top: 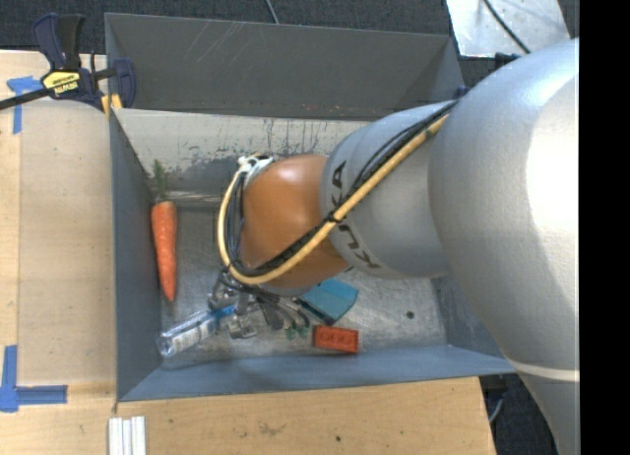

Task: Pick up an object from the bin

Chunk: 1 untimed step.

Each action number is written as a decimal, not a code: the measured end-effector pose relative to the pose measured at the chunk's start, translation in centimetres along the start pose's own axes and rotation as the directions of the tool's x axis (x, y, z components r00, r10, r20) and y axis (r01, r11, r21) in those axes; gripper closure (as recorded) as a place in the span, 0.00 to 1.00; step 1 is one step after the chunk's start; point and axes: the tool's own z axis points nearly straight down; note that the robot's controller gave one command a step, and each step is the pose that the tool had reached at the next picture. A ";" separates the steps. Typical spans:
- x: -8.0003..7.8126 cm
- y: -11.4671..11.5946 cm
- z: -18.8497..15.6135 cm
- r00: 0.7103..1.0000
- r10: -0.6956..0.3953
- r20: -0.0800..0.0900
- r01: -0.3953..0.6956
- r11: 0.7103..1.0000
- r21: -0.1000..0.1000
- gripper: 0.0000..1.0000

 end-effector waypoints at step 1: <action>-1.8 0.4 -12.9 1.000 0.010 0.003 -0.010 1.000 0.000 1.00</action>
Offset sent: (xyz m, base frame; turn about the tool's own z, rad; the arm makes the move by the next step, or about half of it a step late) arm 0.0000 0.0000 0.0000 0.0000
